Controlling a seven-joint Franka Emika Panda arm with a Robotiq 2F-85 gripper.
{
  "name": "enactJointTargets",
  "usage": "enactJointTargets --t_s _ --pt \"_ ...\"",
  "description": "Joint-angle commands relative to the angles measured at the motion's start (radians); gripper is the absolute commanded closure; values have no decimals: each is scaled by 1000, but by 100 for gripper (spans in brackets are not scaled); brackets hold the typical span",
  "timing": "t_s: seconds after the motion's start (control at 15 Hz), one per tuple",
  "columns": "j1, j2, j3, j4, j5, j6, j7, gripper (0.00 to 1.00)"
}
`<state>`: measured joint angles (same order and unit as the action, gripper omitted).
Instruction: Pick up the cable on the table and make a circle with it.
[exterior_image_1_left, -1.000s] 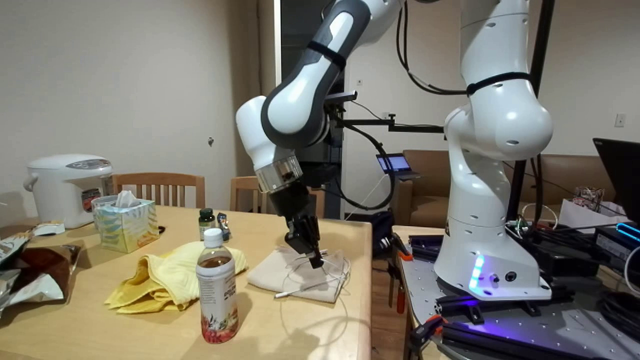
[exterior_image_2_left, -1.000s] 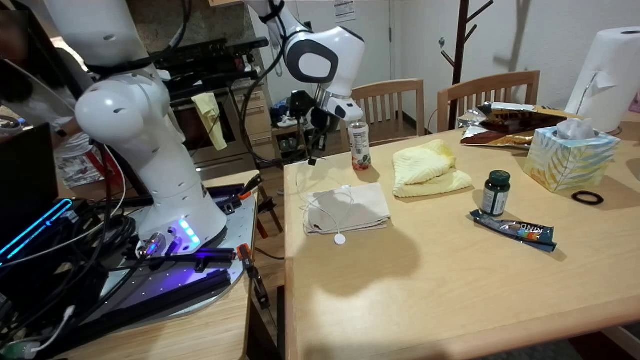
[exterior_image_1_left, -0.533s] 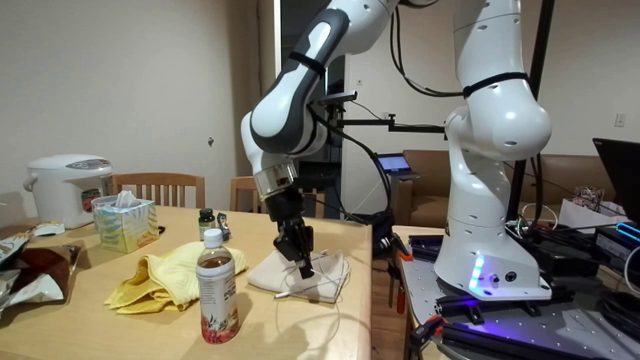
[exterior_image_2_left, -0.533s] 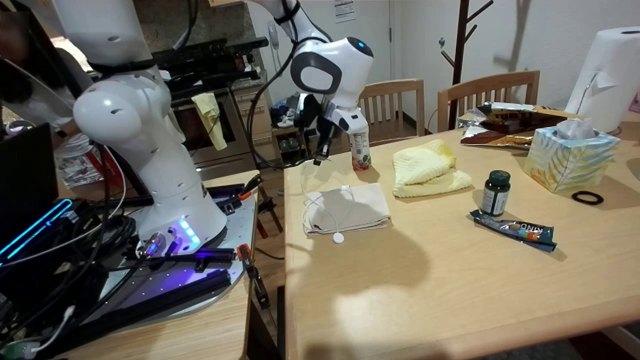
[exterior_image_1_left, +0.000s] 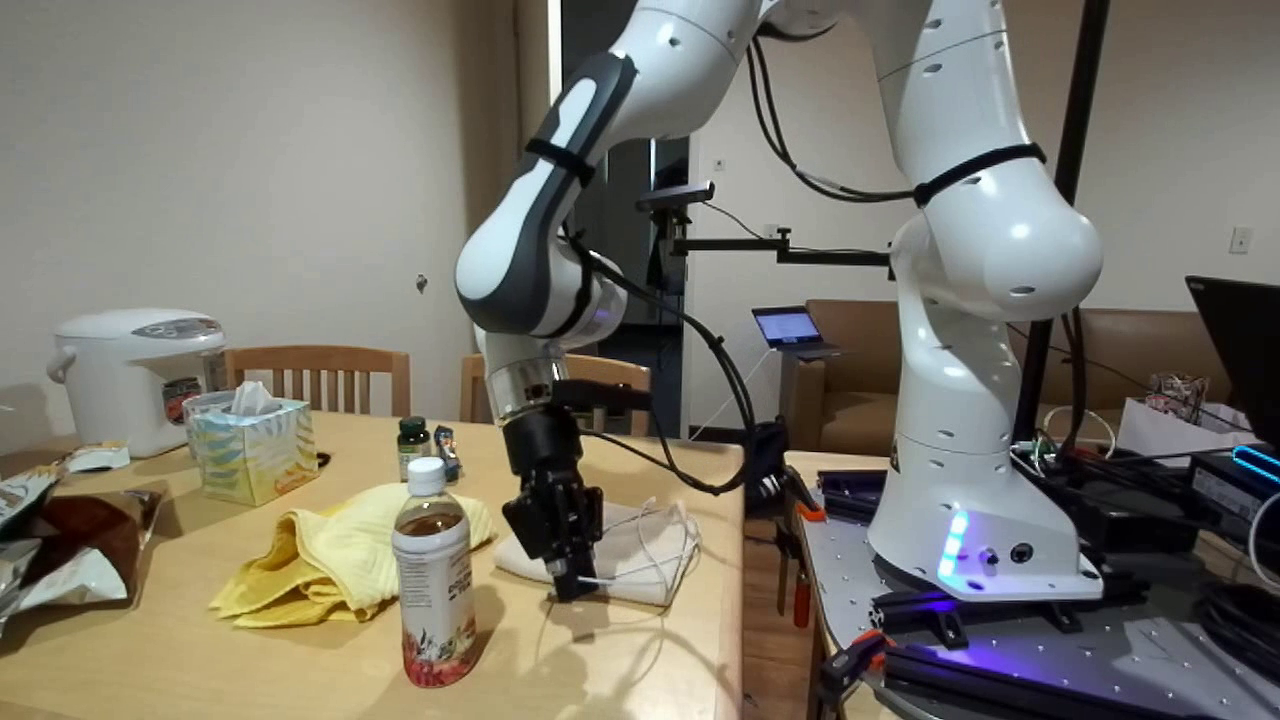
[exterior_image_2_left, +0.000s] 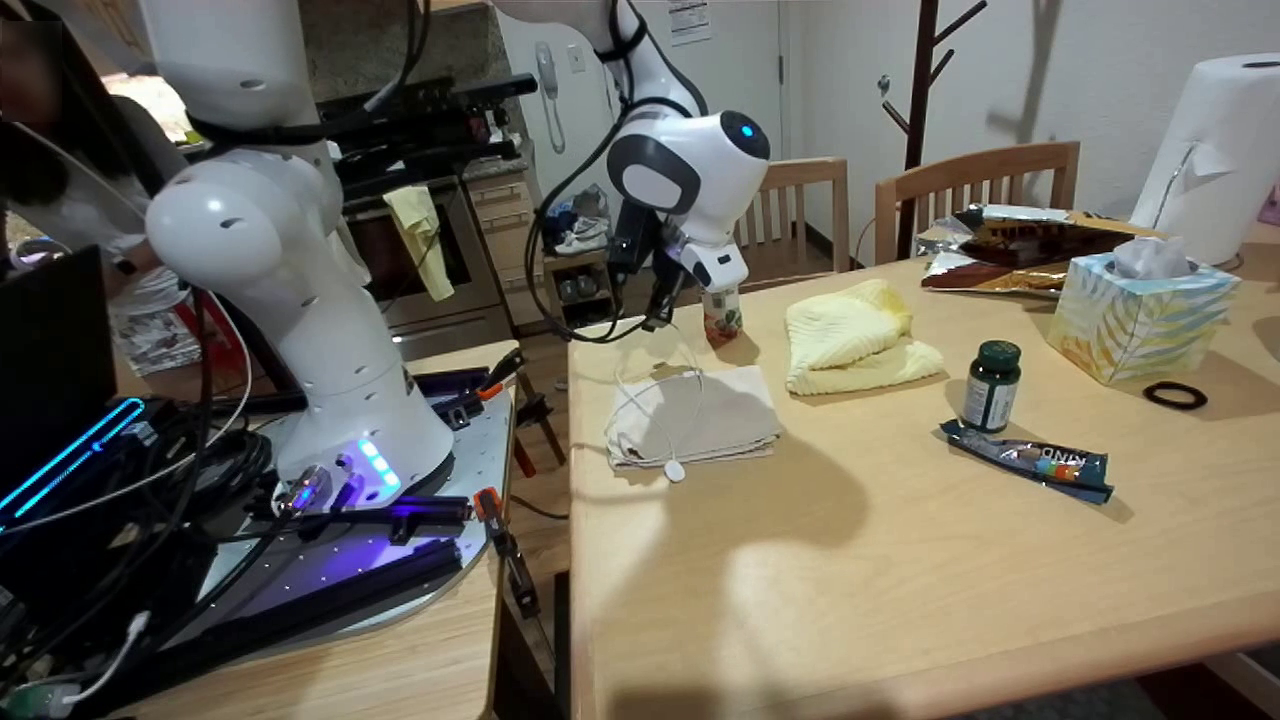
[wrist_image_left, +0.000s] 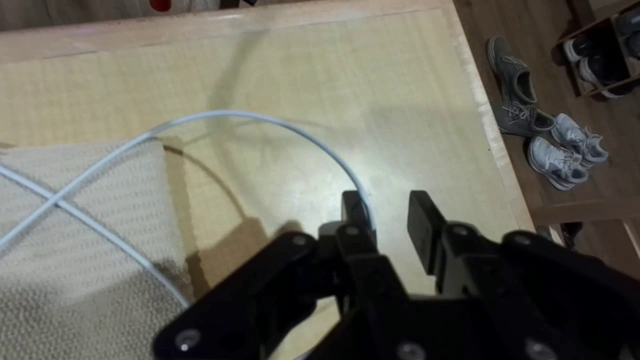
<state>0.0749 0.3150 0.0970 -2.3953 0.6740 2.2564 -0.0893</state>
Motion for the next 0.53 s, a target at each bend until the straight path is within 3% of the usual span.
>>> enactJointTargets --t_s 0.0,0.33,0.47 --pt "-24 45 23 25 54 21 -52 39" --pt "-27 49 28 4 96 75 -70 8" --pt "-13 42 19 -14 70 107 -40 1"
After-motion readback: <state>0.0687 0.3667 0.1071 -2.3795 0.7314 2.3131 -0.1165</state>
